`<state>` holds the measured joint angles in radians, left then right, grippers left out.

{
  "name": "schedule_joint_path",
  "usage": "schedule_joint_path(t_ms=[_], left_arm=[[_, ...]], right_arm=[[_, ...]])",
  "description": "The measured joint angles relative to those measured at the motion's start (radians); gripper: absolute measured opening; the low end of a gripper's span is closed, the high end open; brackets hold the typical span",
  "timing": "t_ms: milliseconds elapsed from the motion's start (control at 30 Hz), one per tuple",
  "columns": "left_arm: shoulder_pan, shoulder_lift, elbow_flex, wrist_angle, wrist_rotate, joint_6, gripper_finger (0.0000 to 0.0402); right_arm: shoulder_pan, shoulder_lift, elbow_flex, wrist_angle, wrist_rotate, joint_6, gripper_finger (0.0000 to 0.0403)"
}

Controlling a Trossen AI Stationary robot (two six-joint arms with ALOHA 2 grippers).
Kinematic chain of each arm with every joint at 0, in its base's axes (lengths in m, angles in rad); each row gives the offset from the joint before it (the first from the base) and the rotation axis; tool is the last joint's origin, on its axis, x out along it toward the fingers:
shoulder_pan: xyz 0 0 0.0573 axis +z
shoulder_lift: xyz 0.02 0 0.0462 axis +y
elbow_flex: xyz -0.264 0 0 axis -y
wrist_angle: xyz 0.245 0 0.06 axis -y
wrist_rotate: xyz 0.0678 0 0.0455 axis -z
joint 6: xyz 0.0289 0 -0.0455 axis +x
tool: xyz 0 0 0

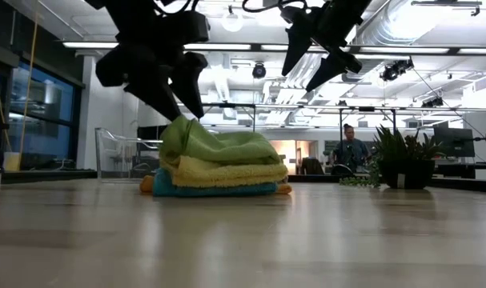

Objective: Fold microfiber towels
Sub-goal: Put the stacked colored towels in the transparent bin

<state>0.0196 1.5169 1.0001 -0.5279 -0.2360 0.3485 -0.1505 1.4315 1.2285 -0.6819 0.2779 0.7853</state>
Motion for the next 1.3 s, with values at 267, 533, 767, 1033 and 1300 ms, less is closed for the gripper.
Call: schedule_joint_path(t_ms=[267, 533, 767, 1033, 1300], left_arm=[[-0.003, 0.0, -0.002, -0.052, 0.106, -0.033, 0.0282], [-0.007, 0.03, -0.032, 0.027, 0.134, -0.104, 0.0282], [-0.018, -0.003, -0.032, 0.06, 0.165, -0.113, 0.0282], [0.023, -0.182, -0.008, 0.016, 0.273, -0.194, 0.0282], [0.07, -0.499, -0.081, 0.209, 0.333, -0.433, 0.0282]], right_arm=[[0.0, 0.0, 0.0, -0.001, 0.0, -0.002, 0.0305], [0.0, 0.001, 0.0, -0.001, 0.0, -0.008, 0.0305], [0.0, 0.001, 0.0, -0.003, 0.003, -0.008, 0.0305], [0.0, 0.001, 0.0, -0.034, -0.094, -0.02, 0.0305], [0.0, 0.001, 0.0, -0.201, -0.134, -0.073, 0.0305]])
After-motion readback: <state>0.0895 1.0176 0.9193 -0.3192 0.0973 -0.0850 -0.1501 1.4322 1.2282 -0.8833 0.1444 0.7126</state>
